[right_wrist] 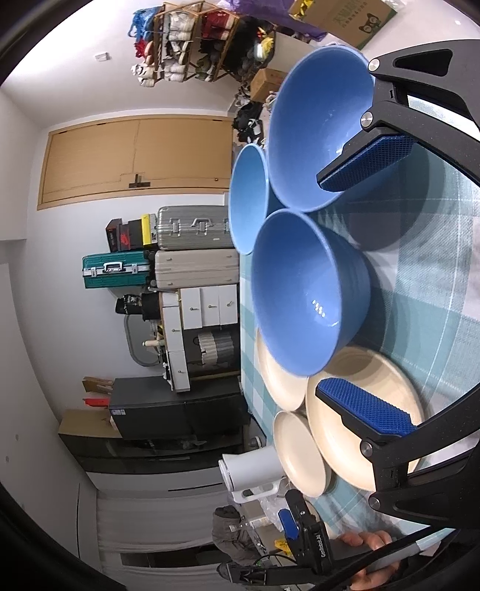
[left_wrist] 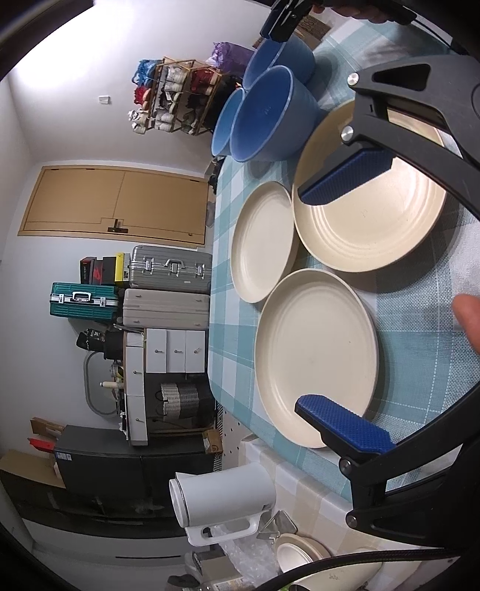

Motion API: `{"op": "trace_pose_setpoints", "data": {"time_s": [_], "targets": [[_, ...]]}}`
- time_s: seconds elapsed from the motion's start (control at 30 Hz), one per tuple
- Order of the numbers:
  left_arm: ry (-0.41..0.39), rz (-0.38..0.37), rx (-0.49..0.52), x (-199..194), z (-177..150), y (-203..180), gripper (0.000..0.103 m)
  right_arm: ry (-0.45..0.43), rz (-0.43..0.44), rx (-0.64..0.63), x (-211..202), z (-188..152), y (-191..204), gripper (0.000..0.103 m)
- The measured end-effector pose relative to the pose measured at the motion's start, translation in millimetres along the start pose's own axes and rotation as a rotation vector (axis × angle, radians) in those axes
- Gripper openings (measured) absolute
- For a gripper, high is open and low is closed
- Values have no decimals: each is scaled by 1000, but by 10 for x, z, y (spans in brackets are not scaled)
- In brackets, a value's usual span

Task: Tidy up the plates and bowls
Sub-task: 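Move both tools forward toward the cream plates on the checked cloth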

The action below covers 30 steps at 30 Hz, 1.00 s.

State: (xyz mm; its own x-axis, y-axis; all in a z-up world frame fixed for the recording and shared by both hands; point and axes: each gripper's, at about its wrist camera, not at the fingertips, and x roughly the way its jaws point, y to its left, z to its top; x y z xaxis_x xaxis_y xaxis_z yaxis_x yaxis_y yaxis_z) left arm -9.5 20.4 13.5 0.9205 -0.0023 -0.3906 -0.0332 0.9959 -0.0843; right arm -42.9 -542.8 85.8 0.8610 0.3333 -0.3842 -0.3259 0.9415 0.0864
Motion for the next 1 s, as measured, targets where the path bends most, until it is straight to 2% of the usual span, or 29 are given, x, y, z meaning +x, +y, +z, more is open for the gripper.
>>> {"op": "trace_pose_setpoints", "data": {"time_s": [0.37,0.5,0.77,1.0], "targets": [[-21,23,-18,-310,289,69,103,-54,133,-9,-272,508,437,103],[-19,33,-24,-426,376,111,103,-24,160,-7,-290,711,589,103],[48,45,-65,-496,507,288,102,28,205,-20,-121,950,842,103],[119,65,-114,-335,526,453,102,100,234,-46,245,1001,1117,103]]}}
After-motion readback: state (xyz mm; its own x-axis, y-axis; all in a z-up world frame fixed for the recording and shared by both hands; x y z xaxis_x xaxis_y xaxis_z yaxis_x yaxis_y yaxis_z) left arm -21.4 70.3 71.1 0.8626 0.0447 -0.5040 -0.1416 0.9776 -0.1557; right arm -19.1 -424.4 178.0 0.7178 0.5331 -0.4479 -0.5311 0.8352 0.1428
